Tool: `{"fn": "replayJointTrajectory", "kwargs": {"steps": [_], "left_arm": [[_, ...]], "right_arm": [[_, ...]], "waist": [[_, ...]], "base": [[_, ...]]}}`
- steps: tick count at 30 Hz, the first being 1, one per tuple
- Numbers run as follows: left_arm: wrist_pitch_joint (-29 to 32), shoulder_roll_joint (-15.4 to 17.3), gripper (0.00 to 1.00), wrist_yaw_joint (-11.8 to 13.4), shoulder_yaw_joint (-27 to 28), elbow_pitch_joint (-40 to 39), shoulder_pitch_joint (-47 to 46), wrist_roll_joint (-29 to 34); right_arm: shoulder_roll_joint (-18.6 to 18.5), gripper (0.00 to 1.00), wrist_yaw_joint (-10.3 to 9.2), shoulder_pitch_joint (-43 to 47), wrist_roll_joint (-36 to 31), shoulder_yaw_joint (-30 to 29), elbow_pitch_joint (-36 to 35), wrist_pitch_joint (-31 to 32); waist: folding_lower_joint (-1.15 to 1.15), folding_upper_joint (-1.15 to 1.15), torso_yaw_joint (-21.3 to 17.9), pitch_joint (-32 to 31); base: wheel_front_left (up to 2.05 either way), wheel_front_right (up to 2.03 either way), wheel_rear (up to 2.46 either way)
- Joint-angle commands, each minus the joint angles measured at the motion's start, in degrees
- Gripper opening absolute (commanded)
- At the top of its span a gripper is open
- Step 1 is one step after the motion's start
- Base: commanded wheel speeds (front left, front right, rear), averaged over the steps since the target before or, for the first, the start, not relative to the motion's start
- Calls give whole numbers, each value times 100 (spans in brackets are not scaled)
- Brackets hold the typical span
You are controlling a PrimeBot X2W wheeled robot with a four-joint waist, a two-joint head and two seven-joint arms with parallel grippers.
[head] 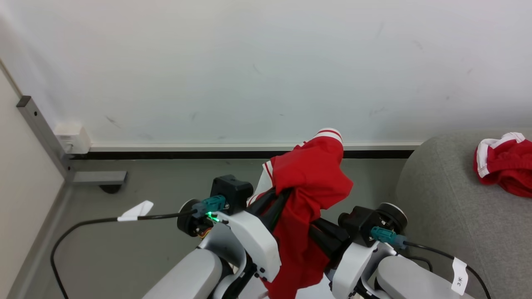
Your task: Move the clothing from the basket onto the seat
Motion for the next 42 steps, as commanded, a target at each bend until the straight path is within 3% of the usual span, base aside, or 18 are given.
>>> {"fn": "replayJointTrajectory", "kwargs": {"steps": [1,3,5,6,7,42], "left_arm": [[-54,15,6,35,19,30,16,-56],[-89,4,29,48,21,71,14,-47],[-109,-4,44,57,13,96,15,-46],[-124,-6,60,55,4,103,13,-42],[-140,-8,100,55,-4,108,13,-40],[-267,28,100,174,-97,43,90,-99]], "right_arm": [[-48,0,-15,78,-64,-67,-71,-21],[-78,0,-14,129,-101,-156,-135,-20],[-95,0,-14,150,-146,-250,-175,-20],[-103,0,-15,150,-176,-318,-194,-20],[-106,0,-15,162,-208,-381,-217,-20],[-553,0,-14,546,-856,-1916,-945,-21]], "waist": [[0,0,-47,3],[0,0,-96,6],[0,0,-142,8],[0,0,-162,8],[0,0,-184,7],[0,0,-1127,137]], "base": [[0,0,0],[0,0,0],[0,0,0],[0,0,0],[0,0,0],[0,0,0]]}}
